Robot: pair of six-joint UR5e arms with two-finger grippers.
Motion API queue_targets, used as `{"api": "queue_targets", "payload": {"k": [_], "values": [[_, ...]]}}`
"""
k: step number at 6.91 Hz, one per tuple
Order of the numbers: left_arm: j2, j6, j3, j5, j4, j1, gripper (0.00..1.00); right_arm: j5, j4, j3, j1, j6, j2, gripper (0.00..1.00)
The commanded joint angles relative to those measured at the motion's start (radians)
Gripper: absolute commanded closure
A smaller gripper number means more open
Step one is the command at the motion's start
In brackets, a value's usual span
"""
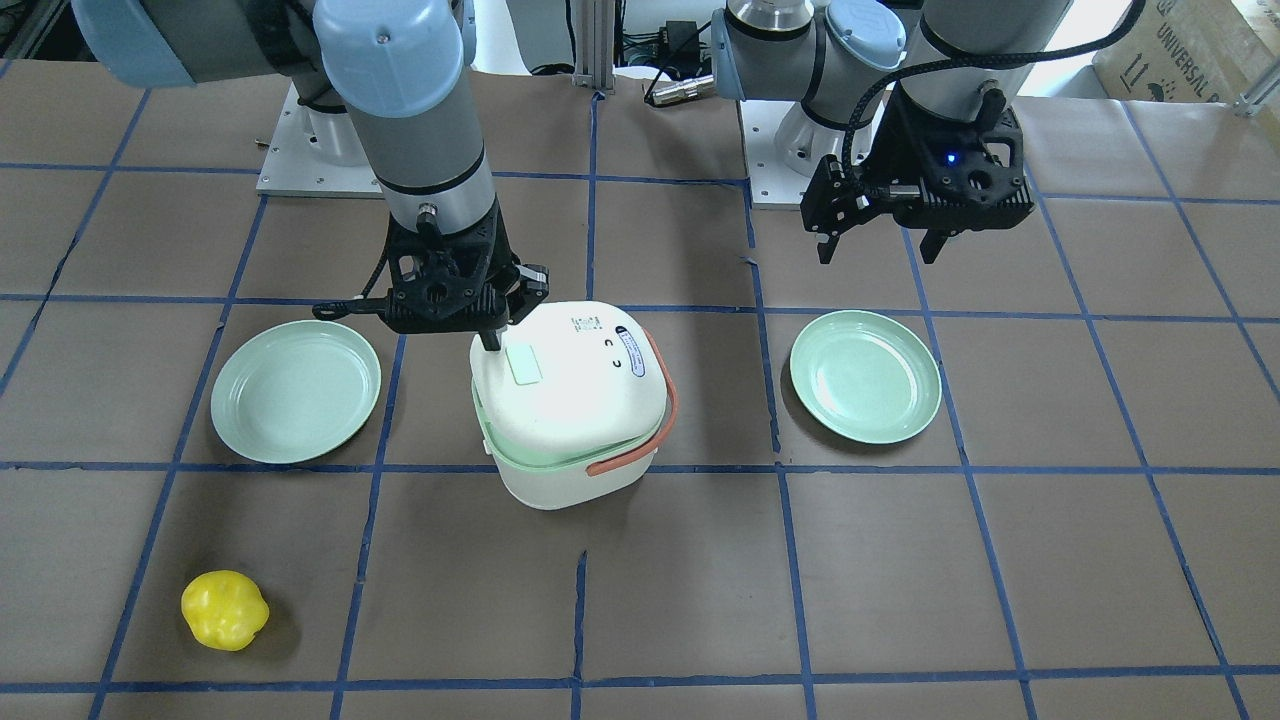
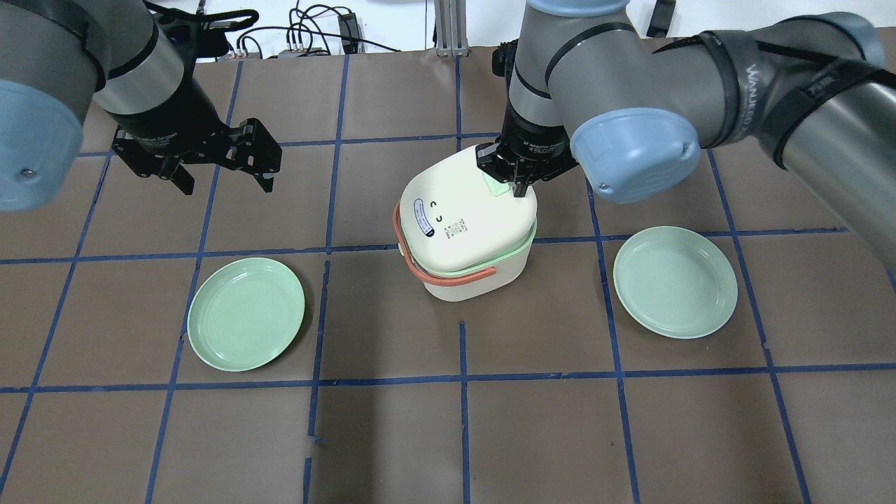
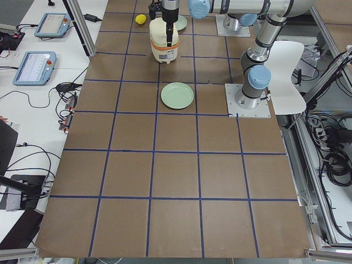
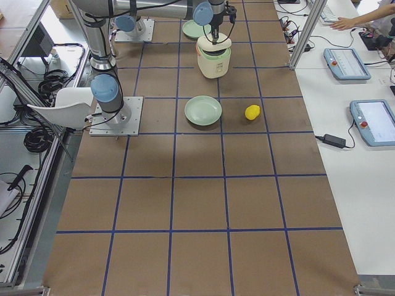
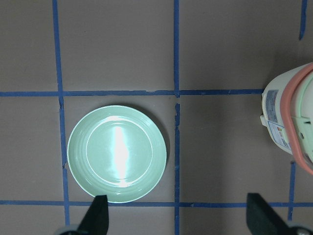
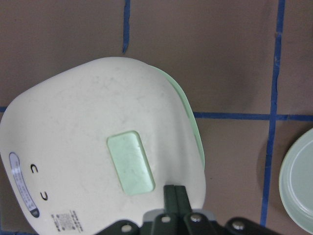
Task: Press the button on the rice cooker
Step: 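Lift the right gripper away as the rice cooker lid pops open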
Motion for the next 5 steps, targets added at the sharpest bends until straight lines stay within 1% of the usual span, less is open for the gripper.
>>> {"api": "queue_targets", "payload": {"k": [1,2,3,4,5], "values": [[0.000,0.000,0.000,0.000,0.000,0.000,0.00,0.004,0.141,-0.078,-0.022,-0.008,-0.021,0.85],[0.001,0.000,0.000,0.000,0.000,0.000,0.00,-0.007,0.173,-0.114,-0.039,-0.012,-0.021,0.59],[0.000,0.000,0.000,0.000,0.000,0.000,0.00,-0.010,0.176,-0.137,-0.060,-0.044,-0.024,0.25],[0.000,0.000,0.000,0.000,0.000,0.000,0.00,-0.009,0.176,-0.155,-0.103,-0.102,-0.027,0.00],[0.000,0.000,0.000,0.000,0.000,0.000,0.00,-0.009,0.176,-0.169,-0.141,-0.126,-0.029,0.00]]}}
